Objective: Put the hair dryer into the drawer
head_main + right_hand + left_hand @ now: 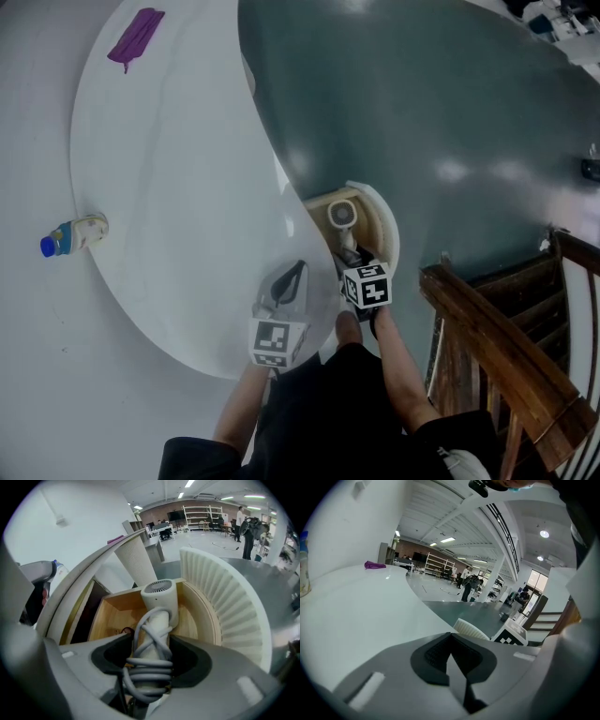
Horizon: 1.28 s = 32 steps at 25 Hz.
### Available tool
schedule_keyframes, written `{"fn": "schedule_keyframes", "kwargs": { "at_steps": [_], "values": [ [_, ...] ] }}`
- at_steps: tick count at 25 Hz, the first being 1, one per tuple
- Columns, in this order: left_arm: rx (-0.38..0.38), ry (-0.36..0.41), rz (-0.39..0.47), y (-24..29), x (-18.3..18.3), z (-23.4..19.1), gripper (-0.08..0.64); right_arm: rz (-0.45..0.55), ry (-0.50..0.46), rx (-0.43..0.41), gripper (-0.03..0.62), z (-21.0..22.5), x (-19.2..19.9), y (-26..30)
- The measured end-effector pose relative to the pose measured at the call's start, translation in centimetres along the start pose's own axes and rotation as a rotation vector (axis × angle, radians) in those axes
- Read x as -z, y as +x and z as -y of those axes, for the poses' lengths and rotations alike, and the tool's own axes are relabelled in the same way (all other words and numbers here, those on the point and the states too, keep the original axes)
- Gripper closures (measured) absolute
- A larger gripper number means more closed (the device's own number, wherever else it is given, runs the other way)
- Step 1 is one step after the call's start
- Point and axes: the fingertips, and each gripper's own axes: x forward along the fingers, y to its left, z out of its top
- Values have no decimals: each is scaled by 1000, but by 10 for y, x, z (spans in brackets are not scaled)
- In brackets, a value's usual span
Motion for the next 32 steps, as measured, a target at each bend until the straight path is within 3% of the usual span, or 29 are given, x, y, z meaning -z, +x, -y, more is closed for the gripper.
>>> {"fn": "schedule_keyframes", "kwargs": {
  "at_steps": [9,16,24,32],
  "values": [
    [-2,14,13,1,-5,-2,552,-3,27,4,333,5,6,10],
    [-10,23,0,2,-1,1,552,53,41,13,333,9,-5,-3],
    [-14,-34,-26,-3,3,3,552,92,39,16,333,4,-14,-18],
    [-21,0,10,-21,-5,13,552,156,7,17,333,-5,-29,-47]
  ]
}}
